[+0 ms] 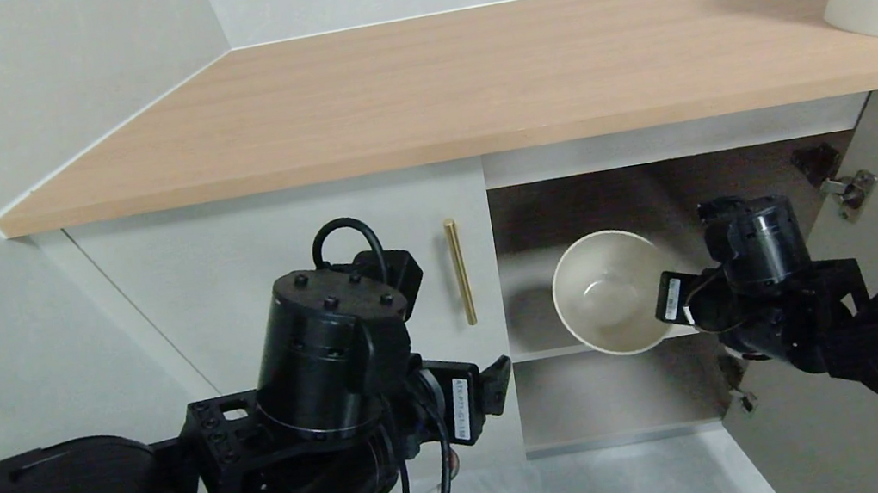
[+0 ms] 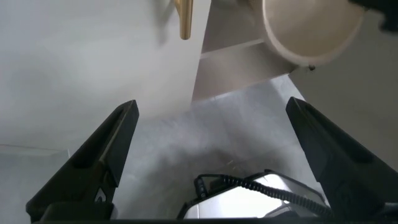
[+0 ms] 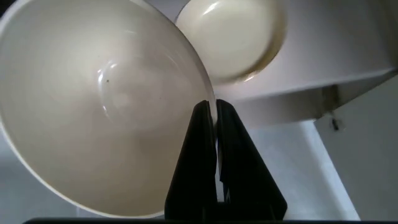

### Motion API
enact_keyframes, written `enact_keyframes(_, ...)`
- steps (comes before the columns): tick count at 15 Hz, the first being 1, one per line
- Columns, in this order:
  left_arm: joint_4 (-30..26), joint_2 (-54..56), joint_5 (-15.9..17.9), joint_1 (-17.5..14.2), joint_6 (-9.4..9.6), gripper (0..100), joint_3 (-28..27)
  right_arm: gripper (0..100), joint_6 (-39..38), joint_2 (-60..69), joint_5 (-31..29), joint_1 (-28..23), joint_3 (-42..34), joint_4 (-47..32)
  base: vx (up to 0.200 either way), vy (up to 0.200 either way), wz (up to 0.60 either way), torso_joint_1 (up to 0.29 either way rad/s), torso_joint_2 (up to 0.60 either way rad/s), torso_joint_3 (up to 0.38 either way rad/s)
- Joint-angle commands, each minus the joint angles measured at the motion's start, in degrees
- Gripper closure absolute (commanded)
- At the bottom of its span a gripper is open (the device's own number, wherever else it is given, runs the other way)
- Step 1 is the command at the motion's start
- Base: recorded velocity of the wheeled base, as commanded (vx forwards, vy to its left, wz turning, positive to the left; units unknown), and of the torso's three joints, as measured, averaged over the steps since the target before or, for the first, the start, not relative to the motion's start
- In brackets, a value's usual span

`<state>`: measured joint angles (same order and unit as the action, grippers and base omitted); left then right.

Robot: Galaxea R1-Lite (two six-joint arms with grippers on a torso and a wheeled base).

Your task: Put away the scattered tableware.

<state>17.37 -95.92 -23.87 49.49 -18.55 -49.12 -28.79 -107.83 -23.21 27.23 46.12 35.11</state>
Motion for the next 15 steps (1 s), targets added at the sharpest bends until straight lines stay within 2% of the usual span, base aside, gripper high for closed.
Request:
enact_keyframes(1,0.0,0.4,0.0,0.0,-0.17,0,0.0,100,-0.5,-2.9,-0.1,-3.2,2.0,0.0,0.0,0.0,0.0,0.0,0.0,0.0)
enact_keyframes(5,0.0,0.6,0.0,0.0,-0.25,0,-0.1,100,-3.2,-9.1,-0.3,-7.5,8.2,0.0,0.0,0.0,0.0,0.0,0.0,0.0)
enact_keyframes(15,0.0,0.4,0.0,0.0,-1.05,0,-0.5,100,-4.0,-17.3,-1.5,-11.1,16.2,0.0,0.0,0.0,0.0,0.0,0.0,0.0)
